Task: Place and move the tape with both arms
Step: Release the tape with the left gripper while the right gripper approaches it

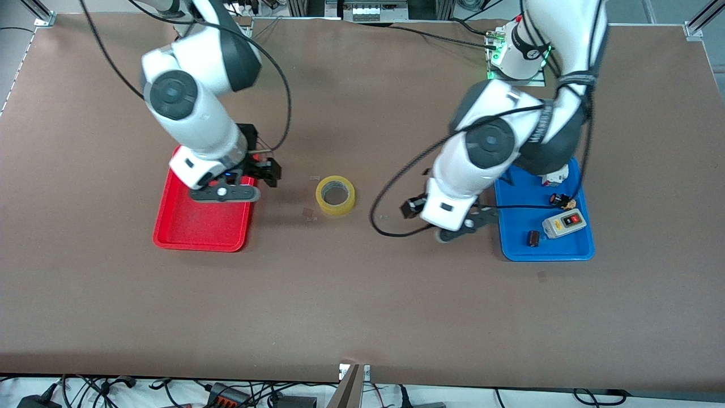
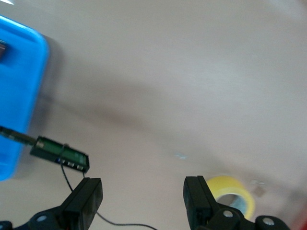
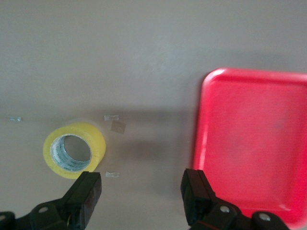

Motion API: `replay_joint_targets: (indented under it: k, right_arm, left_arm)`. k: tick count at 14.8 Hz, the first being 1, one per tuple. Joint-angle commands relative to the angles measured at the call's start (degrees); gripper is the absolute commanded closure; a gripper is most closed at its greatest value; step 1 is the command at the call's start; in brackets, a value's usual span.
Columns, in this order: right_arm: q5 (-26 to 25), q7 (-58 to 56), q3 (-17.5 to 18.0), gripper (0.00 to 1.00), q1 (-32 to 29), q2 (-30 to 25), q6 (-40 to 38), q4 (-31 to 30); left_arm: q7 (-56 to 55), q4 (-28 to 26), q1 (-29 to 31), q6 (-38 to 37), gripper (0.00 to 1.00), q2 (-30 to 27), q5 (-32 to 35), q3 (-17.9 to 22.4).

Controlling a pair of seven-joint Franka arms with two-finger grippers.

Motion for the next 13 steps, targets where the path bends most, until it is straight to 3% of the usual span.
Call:
replay_joint_targets:
  k: [1,6,13]
  right_arm:
    - [0.63,3.61,-0.42,0.02,3.57,2.71,2.52,-2.15]
    - [0.8,4.94,-0.33,0.02,6.48,9.48,8.84,-2.24]
    - [3.18,5.03,-0.33,0.03,7.8,14.84,15.26,-2.15]
  left_arm:
    - [5.17,-1.31,2.71,-5.99,0.0,-3.35,5.29,-0.2]
    - [13.08,-1.31,7.72,-11.79,0.0,-6.15,7.08,-0.03]
    - [32.57,-2.88,18.43,-21.11,0.0,-15.2,6.38,-0.03]
